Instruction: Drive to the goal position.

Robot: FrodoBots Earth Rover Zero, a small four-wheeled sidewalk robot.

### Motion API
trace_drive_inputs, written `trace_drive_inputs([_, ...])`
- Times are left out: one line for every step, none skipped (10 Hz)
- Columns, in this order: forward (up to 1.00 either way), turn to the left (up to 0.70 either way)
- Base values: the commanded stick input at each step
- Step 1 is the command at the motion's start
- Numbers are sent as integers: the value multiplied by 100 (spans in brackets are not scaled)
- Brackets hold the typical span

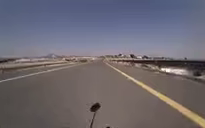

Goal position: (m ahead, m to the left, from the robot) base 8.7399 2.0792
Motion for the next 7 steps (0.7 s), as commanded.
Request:
trace_drive_inputs([100,-1])
trace_drive_inputs([100,-1])
trace_drive_inputs([100,-1])
trace_drive_inputs([100,-1])
trace_drive_inputs([100,-1])
trace_drive_inputs([100,-1])
trace_drive_inputs([100,-1])
